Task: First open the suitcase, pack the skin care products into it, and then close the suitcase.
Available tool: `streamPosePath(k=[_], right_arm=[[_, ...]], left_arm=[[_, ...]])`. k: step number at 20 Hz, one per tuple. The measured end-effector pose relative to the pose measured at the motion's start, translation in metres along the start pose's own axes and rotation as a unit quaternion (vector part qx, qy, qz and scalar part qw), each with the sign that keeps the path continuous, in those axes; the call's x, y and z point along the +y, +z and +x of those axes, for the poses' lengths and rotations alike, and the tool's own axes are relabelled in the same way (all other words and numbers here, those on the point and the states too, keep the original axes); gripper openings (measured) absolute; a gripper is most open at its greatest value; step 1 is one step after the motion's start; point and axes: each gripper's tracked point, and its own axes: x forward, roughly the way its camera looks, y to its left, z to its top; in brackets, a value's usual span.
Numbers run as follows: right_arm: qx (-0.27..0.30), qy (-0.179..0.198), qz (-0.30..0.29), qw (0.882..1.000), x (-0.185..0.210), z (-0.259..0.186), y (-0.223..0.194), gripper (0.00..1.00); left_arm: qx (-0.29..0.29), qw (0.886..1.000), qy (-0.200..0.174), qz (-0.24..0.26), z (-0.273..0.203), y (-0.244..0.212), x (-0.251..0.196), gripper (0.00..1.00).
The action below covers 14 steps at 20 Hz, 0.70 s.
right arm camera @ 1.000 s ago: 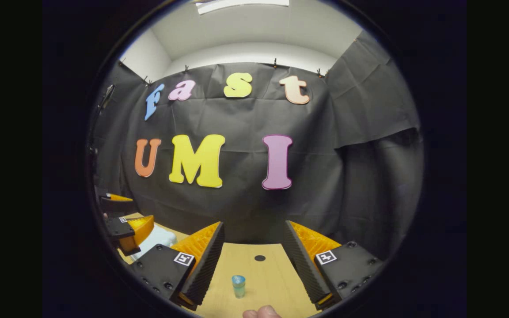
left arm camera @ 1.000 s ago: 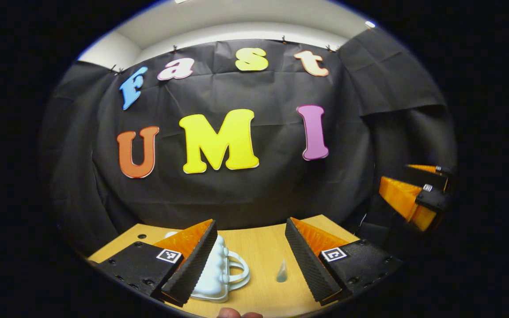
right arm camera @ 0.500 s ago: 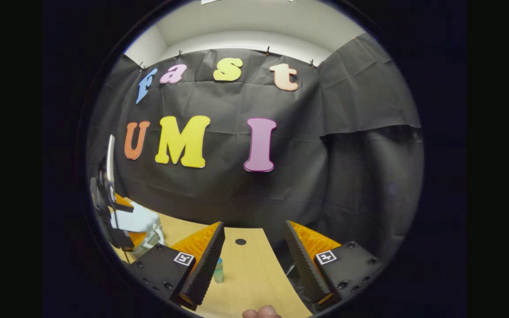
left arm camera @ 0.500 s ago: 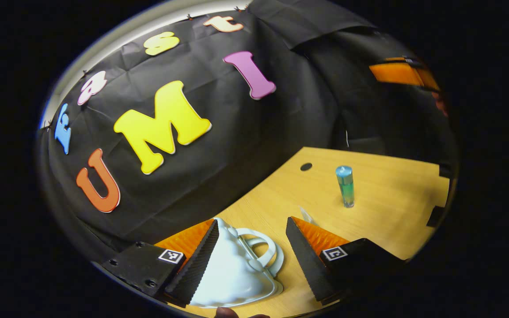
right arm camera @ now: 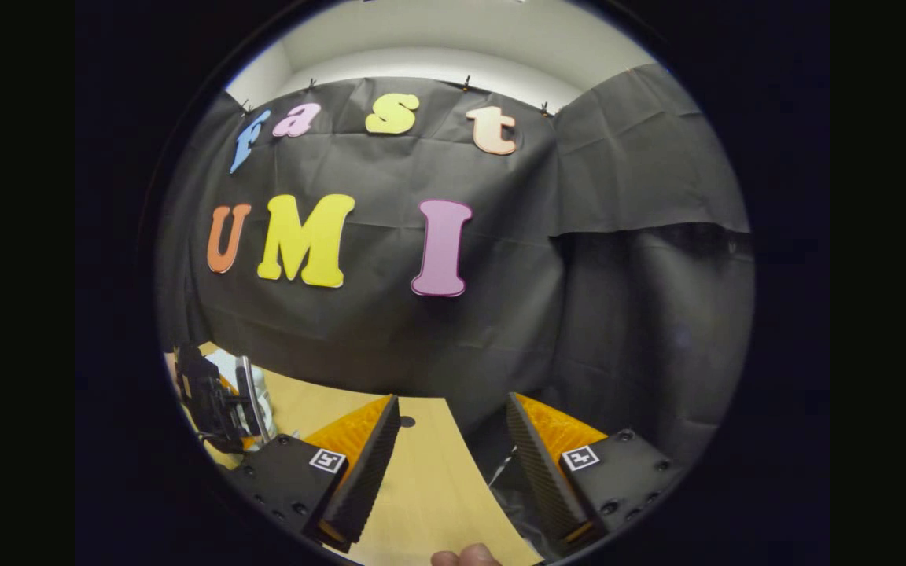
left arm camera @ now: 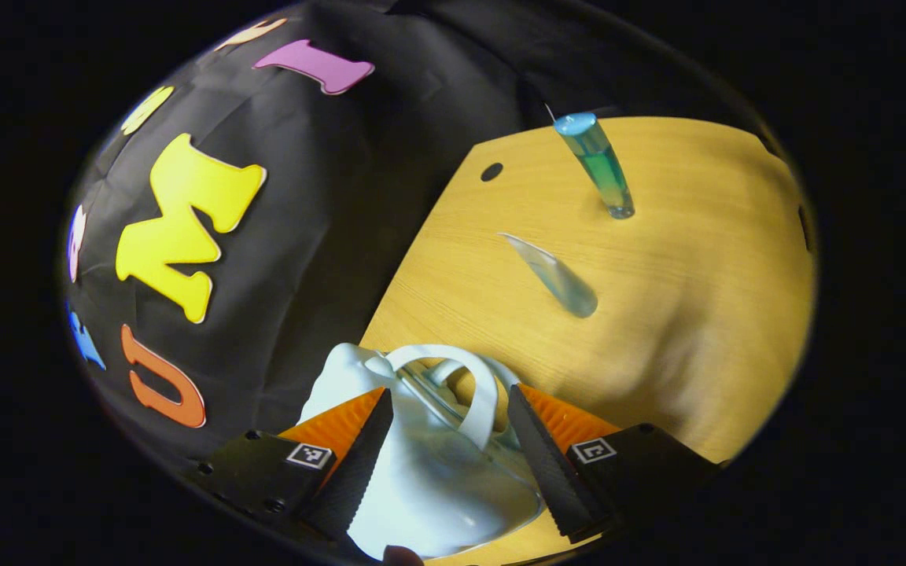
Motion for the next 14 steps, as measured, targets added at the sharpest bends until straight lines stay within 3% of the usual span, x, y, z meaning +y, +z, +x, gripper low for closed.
streamPosePath(k=[6, 12, 14], right_arm=[[0.005, -0.022, -0.004, 1.000, -0.007, -0.008, -0.004, 0.81], [0.009, -0.035, 0.009, 0.999, -0.009, -0.021, -0.007, 0.81], [0.010, -0.036, 0.014, 0.999, -0.008, -0.024, -0.008, 0.80]], left_arm=[[0.047, 0.997, -0.030, 0.059, 0.024, -0.015, -0.014, 0.83], [0.088, 0.990, -0.046, 0.099, 0.036, -0.024, -0.018, 0.59], [0.084, 0.991, -0.046, 0.096, 0.037, -0.022, -0.016, 0.41]])
